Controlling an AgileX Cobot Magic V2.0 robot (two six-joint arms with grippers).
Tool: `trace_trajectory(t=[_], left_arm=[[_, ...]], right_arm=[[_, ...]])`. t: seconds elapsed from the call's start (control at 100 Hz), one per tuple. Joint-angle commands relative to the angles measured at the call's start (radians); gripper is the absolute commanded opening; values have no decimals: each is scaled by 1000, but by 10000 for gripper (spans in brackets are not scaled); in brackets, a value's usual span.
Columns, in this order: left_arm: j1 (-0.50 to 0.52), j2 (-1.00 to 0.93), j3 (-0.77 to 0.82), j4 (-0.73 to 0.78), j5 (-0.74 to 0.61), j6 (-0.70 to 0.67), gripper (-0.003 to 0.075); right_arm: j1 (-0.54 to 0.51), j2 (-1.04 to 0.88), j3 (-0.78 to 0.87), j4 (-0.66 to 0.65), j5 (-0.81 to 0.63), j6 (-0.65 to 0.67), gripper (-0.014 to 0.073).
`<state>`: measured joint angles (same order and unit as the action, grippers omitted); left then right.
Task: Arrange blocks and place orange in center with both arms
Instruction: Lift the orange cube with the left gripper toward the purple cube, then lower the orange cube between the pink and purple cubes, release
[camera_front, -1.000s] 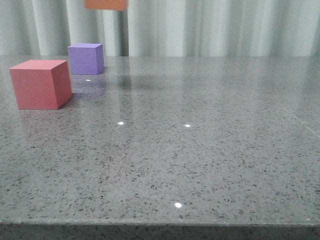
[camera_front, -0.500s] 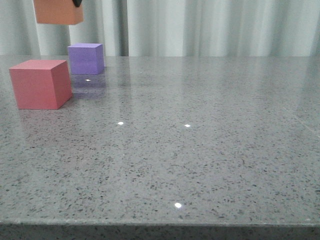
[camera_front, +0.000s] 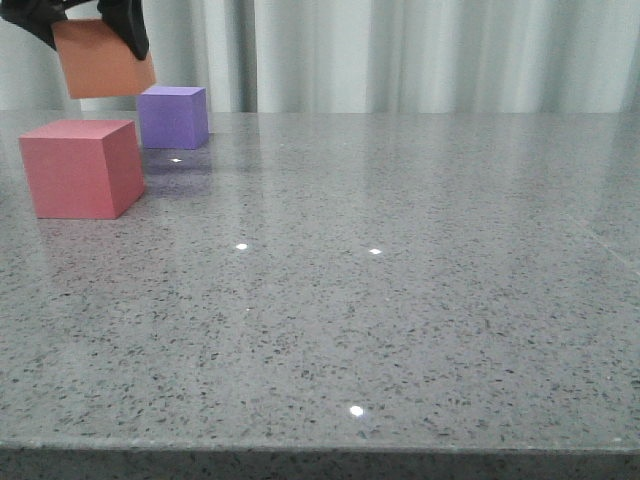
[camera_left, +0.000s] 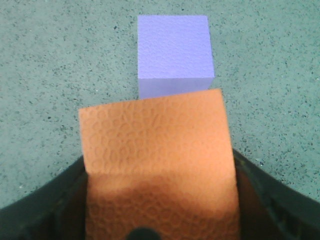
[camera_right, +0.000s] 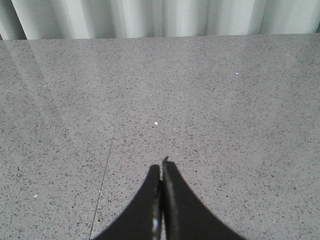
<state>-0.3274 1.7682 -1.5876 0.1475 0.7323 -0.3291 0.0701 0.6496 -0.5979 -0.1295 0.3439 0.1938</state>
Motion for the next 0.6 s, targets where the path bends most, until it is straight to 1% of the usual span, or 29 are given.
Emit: trace_trajectory(t=[0.0, 0.27, 0.59], left_arm=[[0, -55, -7, -5, -95, 4, 326], [0, -38, 25, -17, -119, 4, 326], [0, 54, 25, -17, -114, 4, 326]], right_arm=[[-8, -5, -27, -16, -70, -4, -69], [-8, -5, -27, -16, -70, -4, -69], [-8, -5, -27, -16, -70, -4, -69]])
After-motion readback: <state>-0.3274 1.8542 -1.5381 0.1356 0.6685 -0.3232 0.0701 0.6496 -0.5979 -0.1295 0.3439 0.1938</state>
